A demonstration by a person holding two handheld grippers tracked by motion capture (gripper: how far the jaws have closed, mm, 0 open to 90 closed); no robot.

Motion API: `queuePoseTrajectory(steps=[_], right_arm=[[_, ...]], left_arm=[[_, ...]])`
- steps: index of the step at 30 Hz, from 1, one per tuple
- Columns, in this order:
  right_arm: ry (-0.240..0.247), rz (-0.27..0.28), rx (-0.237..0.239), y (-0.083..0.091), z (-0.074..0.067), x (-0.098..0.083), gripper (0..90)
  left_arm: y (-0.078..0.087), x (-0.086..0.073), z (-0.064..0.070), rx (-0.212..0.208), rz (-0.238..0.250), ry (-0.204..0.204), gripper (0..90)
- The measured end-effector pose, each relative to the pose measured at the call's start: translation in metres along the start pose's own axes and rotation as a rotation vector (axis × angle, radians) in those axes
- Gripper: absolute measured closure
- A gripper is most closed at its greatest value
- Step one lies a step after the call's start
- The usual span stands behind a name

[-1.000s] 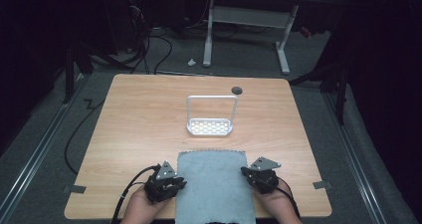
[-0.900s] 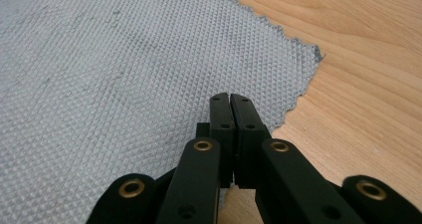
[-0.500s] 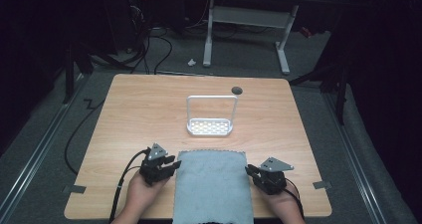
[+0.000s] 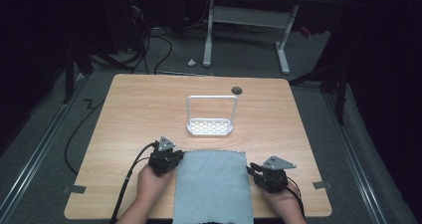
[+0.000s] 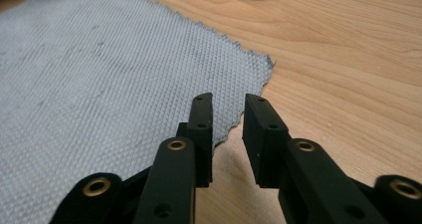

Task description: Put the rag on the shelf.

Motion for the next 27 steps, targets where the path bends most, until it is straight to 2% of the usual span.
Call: queuePoseTrajectory(steps=[5, 7, 9, 11, 15, 20, 21, 24, 25, 27], right_arm=[[-0.089, 0.002, -0.007, -0.013, 0.005, 0.013, 68.0], [-0.124, -0.024, -0.008, -0.025, 0.008, 0.021, 67.3], [-0.123, -0.039, -0.022, -0.034, 0.012, 0.027, 67.3], [-0.141, -0.062, -0.014, -0.044, 0.013, 0.031, 67.0], [-0.096, -0.104, -0.045, -0.056, 0.012, 0.027, 66.9], [-0.074, -0.093, -0.066, -0.057, 0.012, 0.025, 70.6], [-0.044, -0.086, -0.076, -0.056, 0.010, 0.025, 75.0], [-0.015, -0.079, -0.070, -0.055, 0.006, 0.024, 84.4], [-0.015, -0.079, -0.070, -0.055, 0.006, 0.024, 84.4], [0.021, -0.068, -0.067, -0.054, 0.003, 0.024, 89.0]], left_arm=[[0.000, 0.000, 0.000, -0.021, 0.009, 0.022, 88.7], [0.000, 0.000, 0.000, -0.028, 0.009, 0.026, 88.7], [0.000, 0.000, 0.001, -0.019, 0.007, 0.012, 88.7], [0.000, -0.001, 0.001, -0.019, 0.003, 0.004, 88.7], [0.000, 0.000, 0.001, -0.026, 0.007, 0.013, 88.7], [0.000, -0.001, 0.001, -0.037, 0.007, 0.018, 88.7], [0.000, -0.001, 0.002, -0.042, 0.007, 0.019, 88.7], [0.000, -0.001, 0.002, -0.041, 0.003, 0.009, 88.7], [0.000, -0.001, 0.002, -0.041, 0.003, 0.009, 88.7], [0.002, -0.002, 0.003, -0.045, 0.005, 0.003, 88.7]])
Point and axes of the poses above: each handheld gripper's, and its own axes: y roughly backward along the jaws, x roughly out of its top, z roughly to its right, the point moved 10 cm from there along -y, roughly forward along the jaws, and after that the axes turned 14 degrees about -x, right-handed, at the moved point
